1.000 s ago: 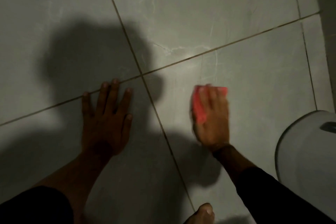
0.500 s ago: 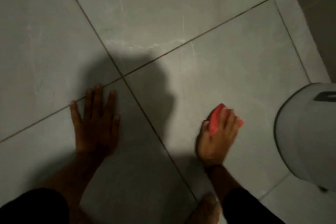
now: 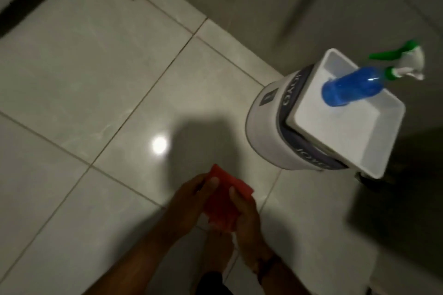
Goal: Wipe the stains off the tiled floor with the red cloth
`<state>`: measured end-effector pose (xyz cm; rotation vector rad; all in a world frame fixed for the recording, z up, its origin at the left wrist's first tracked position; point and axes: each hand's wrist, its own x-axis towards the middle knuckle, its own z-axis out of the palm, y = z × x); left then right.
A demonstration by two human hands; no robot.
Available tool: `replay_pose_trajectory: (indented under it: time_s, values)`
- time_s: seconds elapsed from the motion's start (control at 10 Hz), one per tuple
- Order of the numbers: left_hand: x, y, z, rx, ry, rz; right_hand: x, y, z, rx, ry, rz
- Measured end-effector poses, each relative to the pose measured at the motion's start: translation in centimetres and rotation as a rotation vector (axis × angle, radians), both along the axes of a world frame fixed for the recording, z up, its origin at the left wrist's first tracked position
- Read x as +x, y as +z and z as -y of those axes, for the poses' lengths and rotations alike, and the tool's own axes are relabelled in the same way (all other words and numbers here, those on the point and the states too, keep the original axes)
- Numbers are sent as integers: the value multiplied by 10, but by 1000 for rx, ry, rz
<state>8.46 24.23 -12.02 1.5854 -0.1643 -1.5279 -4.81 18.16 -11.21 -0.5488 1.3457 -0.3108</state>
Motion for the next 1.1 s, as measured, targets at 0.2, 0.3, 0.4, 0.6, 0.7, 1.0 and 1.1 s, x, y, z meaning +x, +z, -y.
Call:
replay_pose_trajectory:
  time_s: [0.2, 0.3, 0.4, 0.6, 0.7, 1.0, 1.1]
  values:
    - [-26, 99, 143, -89, -275, 116, -59, 105, 127, -179, -313, -101]
    - [-38, 110, 213, -121, -431, 355, -71, 115, 186, -216, -394, -130]
    - [-56, 109, 263, -107, -507, 506, -86, 111, 234, -242, -361, -198]
    - [-88, 74, 340, 74, -670, 827, -108, 76, 311, -204, -40, -478]
    - [-99, 55, 351, 140, -699, 874, -109, 57, 327, -191, 97, -570]
    - [-123, 55, 340, 129, -715, 1176, -103, 37, 331, -397, 314, -1008]
    - [-123, 74, 325, 54, -682, 1251, -91, 57, 322, -442, 309, -1027]
